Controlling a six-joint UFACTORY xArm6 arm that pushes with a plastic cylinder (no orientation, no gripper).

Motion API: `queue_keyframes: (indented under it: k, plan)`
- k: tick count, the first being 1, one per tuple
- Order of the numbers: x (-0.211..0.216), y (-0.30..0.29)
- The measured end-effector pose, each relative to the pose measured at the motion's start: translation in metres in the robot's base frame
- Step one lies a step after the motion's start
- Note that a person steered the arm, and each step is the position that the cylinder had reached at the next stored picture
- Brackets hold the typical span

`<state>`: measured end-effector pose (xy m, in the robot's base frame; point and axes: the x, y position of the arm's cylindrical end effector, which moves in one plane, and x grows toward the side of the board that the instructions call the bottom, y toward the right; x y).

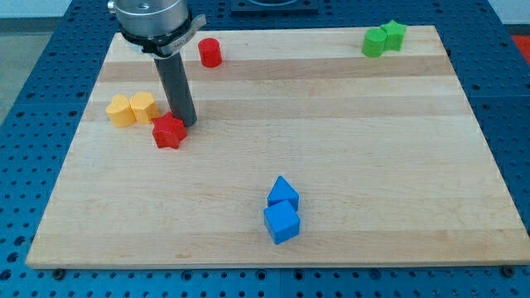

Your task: Move the red star to bottom left

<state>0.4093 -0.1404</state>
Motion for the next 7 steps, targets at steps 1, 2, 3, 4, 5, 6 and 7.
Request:
queue_keyframes:
  k: [1, 2, 3, 4, 5, 6, 7]
  plan:
    - [0.007, -0.004]
    - [0.015, -0.004]
    - [0.019, -0.009]
    - [0.019, -0.022]
    - [0.019, -0.039]
    - [0.021, -0.047]
    - [0.03, -0.048]
